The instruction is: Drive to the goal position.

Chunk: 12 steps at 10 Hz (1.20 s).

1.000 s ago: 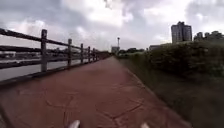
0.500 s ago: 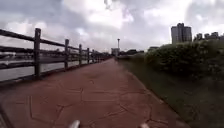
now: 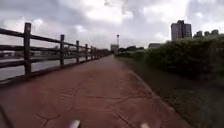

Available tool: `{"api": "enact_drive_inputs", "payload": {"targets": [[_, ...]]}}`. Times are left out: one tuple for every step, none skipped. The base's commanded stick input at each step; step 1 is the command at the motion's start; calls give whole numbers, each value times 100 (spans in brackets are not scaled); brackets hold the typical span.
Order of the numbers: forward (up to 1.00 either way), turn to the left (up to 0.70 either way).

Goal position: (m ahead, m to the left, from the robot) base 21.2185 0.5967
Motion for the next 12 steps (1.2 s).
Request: {"api": "enact_drive_inputs", "payload": {"targets": [[70, 0], [70, 0], [70, 0], [70, 0], [70, 0], [70, 0], [70, 0], [70, 0], [70, 0], [70, 0], [70, 0], [70, 0]]}}
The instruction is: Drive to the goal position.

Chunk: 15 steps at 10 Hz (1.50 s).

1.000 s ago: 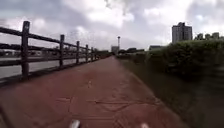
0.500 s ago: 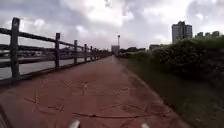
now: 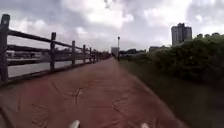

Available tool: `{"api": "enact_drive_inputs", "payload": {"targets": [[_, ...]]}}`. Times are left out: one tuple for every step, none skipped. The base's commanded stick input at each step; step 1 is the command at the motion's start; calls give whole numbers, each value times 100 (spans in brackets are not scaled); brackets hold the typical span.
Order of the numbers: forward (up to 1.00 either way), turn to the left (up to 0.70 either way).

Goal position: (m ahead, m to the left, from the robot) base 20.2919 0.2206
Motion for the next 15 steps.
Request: {"api": "enact_drive_inputs", "payload": {"targets": [[70, 0], [70, 0], [70, 0], [70, 0], [70, 0], [70, 0], [70, 0], [70, 0], [70, 0], [70, 0], [70, 0], [70, 0], [70, 0], [70, 0], [70, 0]]}}
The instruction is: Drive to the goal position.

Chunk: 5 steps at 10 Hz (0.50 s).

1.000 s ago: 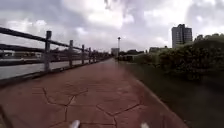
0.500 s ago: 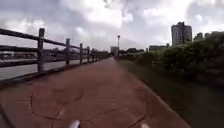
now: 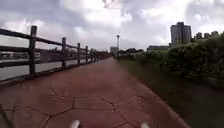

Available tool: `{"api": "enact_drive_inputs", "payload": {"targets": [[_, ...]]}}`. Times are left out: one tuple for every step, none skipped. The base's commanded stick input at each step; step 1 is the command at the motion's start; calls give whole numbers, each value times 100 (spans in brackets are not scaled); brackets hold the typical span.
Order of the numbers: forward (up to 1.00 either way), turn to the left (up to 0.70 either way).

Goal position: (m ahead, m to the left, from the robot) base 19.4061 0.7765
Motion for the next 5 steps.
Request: {"api": "enact_drive_inputs", "payload": {"targets": [[70, 0], [70, 0], [70, 0], [70, 0], [70, 0]]}}
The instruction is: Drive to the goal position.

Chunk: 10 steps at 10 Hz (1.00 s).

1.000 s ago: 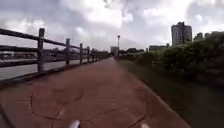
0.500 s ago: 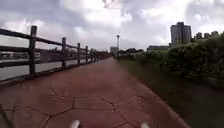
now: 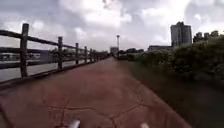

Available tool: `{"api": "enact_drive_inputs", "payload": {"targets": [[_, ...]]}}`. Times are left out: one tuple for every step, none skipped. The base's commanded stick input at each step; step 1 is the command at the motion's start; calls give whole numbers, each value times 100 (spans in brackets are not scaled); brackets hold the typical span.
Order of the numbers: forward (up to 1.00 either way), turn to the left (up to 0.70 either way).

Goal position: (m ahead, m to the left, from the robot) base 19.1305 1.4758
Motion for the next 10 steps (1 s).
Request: {"api": "enact_drive_inputs", "payload": {"targets": [[70, 0], [70, 0], [70, 0], [70, 0], [70, 0], [70, 0], [70, 0], [70, 0], [70, 0], [70, 0]]}}
